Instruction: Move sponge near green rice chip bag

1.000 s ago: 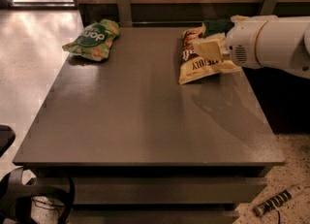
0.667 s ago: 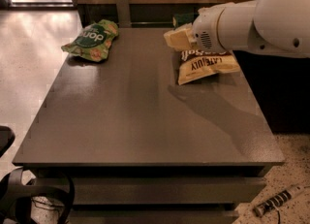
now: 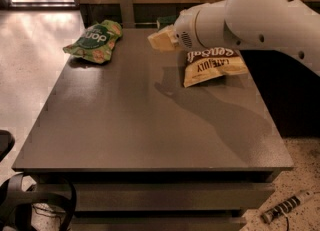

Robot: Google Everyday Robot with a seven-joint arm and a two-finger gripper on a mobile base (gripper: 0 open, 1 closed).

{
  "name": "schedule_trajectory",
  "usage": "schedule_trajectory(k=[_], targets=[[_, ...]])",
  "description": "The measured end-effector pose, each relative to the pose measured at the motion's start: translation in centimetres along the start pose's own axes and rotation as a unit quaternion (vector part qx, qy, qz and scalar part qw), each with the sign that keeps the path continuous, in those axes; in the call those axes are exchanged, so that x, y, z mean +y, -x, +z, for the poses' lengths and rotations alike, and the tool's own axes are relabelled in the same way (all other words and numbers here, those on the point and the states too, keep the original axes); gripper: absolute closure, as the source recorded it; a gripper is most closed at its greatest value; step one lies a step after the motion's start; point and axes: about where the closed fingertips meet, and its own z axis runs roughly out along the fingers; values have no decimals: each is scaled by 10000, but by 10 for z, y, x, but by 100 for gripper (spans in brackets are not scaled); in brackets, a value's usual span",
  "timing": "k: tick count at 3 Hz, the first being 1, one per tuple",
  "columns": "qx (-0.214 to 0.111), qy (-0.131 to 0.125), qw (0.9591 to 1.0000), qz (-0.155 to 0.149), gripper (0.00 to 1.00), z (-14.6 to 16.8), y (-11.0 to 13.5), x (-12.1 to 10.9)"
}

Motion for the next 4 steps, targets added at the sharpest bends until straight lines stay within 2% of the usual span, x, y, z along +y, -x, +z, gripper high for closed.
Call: schedule_trajectory(k=[1, 2, 3, 4], targets=[[191, 146, 9997, -38, 100, 23, 4, -15], [479, 425, 9979, -10, 100, 70, 1, -39], [543, 647, 9963, 123, 100, 115, -15, -51], [207, 855, 9957, 273, 100, 164, -27, -48]])
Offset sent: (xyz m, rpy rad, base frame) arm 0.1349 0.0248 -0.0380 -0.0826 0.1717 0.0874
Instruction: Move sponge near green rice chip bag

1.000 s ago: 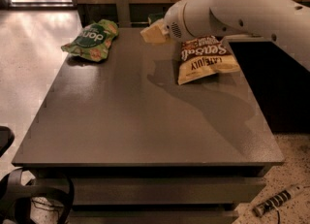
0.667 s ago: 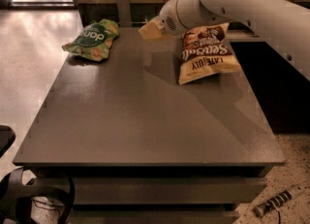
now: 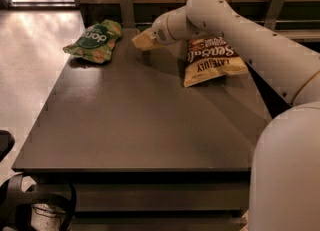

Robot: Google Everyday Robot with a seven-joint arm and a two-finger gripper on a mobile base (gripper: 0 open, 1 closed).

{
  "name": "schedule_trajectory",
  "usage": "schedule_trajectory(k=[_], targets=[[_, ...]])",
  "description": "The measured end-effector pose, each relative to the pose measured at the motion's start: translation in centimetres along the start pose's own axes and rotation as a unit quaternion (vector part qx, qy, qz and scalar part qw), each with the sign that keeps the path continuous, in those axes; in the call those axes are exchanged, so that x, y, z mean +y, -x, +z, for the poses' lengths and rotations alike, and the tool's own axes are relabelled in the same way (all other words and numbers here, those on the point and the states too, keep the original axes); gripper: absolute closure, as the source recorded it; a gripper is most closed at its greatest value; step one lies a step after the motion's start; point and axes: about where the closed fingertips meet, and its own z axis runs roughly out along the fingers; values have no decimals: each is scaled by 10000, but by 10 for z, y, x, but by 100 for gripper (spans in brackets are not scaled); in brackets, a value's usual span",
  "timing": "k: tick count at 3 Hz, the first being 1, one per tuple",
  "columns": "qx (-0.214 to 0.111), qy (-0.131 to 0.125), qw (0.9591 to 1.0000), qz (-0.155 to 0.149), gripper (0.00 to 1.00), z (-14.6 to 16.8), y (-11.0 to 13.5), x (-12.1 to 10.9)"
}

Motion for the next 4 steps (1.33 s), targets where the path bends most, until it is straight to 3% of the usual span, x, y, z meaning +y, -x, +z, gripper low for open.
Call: schedule_trajectory(k=[1, 2, 4], targets=[[-316, 107, 9994, 0, 100, 32, 1, 9], [-329, 130, 9994, -6, 85, 36, 1, 12], [-314, 171, 9994, -5, 38, 40, 0, 16]])
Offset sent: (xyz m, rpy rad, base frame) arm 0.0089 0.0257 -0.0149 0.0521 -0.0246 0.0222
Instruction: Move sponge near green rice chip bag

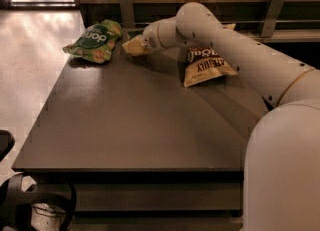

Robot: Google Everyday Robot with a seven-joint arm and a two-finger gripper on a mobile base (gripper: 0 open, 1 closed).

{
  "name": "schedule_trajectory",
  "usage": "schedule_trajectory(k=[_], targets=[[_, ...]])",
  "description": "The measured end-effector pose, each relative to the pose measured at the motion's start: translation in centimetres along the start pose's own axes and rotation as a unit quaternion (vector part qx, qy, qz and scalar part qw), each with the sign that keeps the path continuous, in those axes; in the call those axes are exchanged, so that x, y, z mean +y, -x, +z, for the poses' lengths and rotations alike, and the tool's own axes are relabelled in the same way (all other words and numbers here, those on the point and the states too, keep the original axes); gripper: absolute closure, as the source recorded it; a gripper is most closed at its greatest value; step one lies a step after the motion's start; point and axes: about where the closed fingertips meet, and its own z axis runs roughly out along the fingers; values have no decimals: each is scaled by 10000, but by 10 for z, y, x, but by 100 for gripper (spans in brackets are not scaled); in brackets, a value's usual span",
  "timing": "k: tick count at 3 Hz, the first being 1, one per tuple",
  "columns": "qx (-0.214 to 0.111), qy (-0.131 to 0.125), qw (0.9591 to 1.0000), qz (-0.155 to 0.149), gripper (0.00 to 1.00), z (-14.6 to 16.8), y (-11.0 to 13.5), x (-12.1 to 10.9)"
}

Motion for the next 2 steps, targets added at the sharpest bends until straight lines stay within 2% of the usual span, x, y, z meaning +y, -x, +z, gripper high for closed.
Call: schedule_trajectory(k=[1, 2], targets=[[5, 20, 10000, 1, 15, 2, 0, 2], [10, 41, 10000, 1, 0, 5, -1, 4]])
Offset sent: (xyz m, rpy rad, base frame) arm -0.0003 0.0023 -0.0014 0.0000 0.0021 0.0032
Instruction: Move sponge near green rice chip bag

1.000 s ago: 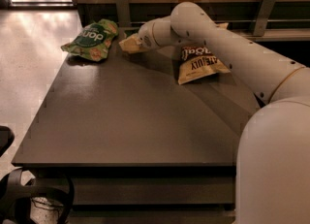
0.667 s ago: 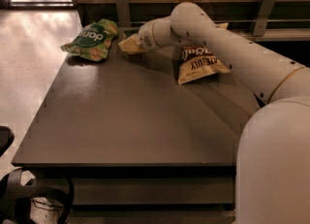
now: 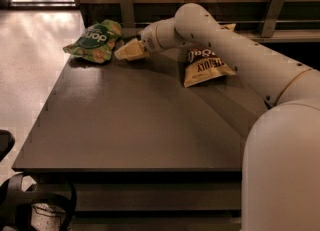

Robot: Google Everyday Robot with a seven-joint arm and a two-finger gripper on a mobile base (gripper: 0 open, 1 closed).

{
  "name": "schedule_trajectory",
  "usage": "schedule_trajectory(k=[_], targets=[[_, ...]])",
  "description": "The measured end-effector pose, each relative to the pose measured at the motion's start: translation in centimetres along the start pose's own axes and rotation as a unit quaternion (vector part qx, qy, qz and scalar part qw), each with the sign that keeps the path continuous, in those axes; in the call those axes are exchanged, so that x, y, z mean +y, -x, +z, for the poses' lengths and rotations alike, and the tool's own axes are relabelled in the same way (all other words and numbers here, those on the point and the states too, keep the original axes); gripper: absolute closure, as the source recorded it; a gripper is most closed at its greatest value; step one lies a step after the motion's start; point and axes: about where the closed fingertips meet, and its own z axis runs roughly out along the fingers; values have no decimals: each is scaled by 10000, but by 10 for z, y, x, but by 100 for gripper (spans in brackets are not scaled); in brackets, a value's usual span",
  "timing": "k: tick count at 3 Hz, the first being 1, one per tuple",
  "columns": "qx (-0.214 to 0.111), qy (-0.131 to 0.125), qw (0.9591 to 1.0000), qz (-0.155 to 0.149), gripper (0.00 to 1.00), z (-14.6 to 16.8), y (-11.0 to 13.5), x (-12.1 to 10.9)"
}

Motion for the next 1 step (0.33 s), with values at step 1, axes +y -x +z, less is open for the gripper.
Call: schedule_trajectory(k=[1], targets=[[0, 1, 10000, 0, 0, 0, 0, 0]])
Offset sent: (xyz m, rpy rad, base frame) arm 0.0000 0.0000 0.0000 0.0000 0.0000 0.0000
